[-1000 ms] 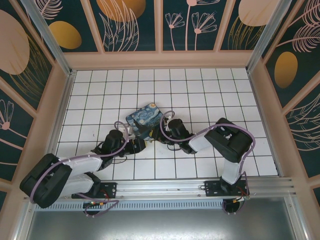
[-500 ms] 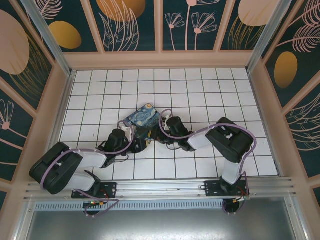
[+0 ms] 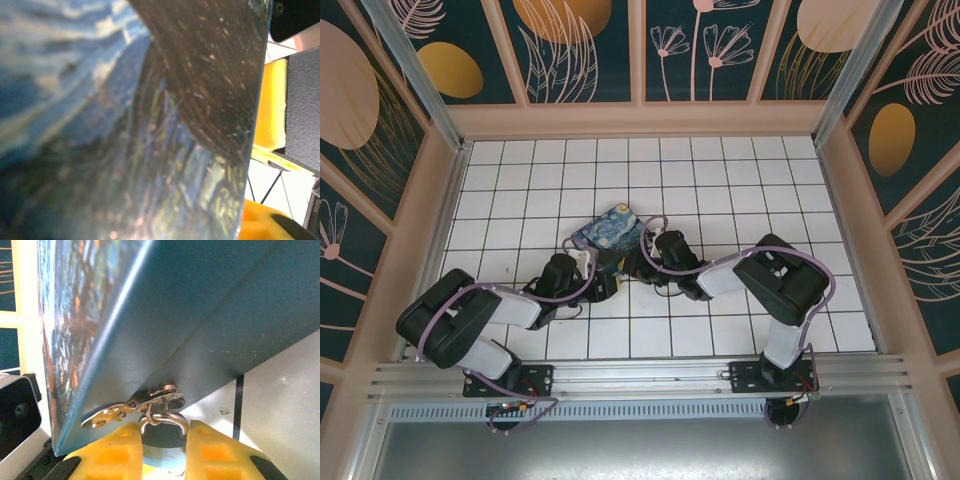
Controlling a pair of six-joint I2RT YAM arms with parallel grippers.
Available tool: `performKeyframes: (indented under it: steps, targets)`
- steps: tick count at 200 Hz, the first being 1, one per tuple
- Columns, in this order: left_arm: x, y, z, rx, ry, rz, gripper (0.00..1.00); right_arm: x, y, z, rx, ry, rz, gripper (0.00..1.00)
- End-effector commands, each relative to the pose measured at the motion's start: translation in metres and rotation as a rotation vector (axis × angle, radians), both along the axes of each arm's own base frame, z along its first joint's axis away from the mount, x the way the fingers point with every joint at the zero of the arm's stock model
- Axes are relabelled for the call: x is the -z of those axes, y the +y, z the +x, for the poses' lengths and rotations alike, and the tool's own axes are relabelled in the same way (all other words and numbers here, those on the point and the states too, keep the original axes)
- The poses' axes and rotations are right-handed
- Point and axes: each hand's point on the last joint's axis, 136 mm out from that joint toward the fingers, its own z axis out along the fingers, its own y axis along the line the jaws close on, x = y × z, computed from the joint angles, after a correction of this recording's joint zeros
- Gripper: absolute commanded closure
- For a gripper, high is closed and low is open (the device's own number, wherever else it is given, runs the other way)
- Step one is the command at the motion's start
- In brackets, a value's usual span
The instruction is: Unlock the padlock with the key
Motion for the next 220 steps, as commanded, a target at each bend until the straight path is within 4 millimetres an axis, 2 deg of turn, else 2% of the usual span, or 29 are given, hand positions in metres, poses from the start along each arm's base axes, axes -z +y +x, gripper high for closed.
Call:
performKeyframes:
  steps: [1,64,120,166,220]
  targets:
    - [-0.015,-0.004,0.023,-0.063,-0.085,-0.021,0.63,-0.006,0.006,-0.015,-0.065,0.017,0.019,1.0]
    - [-0.017,0.003,0.037,-0.171,-0.09,-0.04,0.7,-0.008,0.009,-0.021,-0.071,0.035,0.041,1.0]
    - [-0.019,0.006,0.041,-0.25,-0.105,-0.053,0.55,-0.009,0.008,-0.025,-0.059,0.056,0.04,1.0]
    - [-0.011,0.016,0.043,-0.341,-0.118,-0.007,0.63,-0.004,0.006,-0.029,-0.023,0.115,0.053,1.0]
    - [-0.009,0.011,0.044,-0.346,-0.149,-0.018,0.6,-0.002,0.016,-0.036,-0.011,0.154,0.058,1.0]
